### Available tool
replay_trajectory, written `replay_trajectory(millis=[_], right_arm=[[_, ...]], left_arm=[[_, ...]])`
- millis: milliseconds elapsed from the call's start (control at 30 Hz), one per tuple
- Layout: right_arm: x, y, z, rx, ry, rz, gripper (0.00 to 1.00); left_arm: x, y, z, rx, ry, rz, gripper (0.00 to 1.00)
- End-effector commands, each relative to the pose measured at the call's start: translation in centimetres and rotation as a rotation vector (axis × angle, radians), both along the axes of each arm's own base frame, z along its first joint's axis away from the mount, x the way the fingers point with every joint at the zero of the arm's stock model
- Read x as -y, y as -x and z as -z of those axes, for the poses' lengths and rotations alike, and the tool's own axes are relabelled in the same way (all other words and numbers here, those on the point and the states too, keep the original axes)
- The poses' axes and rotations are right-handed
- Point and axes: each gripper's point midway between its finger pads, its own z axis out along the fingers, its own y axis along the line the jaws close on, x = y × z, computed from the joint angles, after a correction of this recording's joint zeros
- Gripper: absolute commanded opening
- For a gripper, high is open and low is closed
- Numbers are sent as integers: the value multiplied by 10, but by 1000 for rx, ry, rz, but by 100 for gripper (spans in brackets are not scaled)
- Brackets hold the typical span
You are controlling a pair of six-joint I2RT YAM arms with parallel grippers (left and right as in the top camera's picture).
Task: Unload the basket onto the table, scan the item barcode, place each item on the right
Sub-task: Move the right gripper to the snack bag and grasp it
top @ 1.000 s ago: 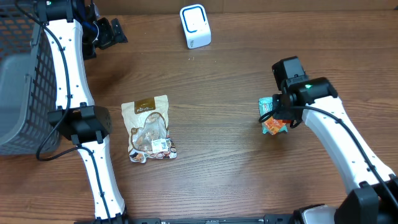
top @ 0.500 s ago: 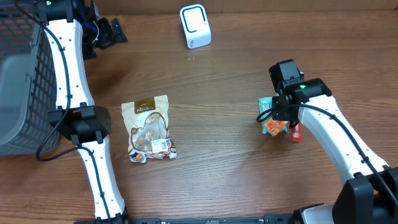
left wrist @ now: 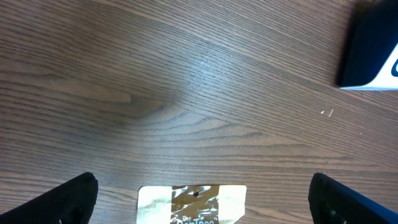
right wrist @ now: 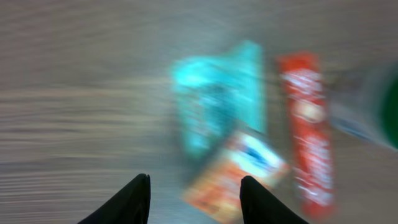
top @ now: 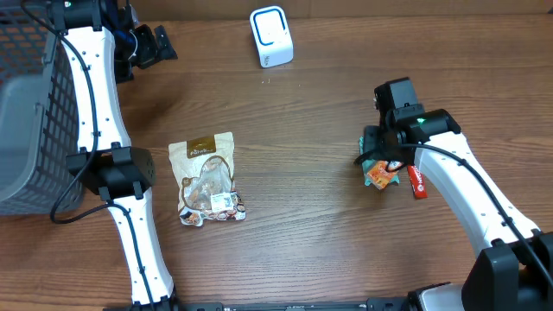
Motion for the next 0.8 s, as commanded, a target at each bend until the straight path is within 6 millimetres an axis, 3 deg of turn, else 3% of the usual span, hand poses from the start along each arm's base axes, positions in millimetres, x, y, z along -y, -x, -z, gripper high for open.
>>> replay_trajectory(millis=[0,200,333,433,500,633,700,767], right_arm=[[-72,-6,-21,-8,-435,12,46],[-147,-20,-52,140,-571,-137,43],[-200,-12,-60,222,-573,-265,43],[-251,3,-64,281,-584,-431,43],[-284,19,-62,292,-564,-570,49],[-327,36,-47,275,-514,-726,56],[-337,33,-37,307,-469,-735,56],[-345,29,-28,344,-429,-725,62]], left_arm=[[0,-1,-8,25,-7,4,100],[0,-1,-8,25,-7,4,100],[0,-1,-8,25,-7,4,100],[0,-1,-8,25,-7,4,100],[0,-1,-8,25,-7,4,100],[0,-1,-8,25,-7,4,100],[0,-1,-8,25,-7,4,100],[0,-1,-8,25,-7,4,100]])
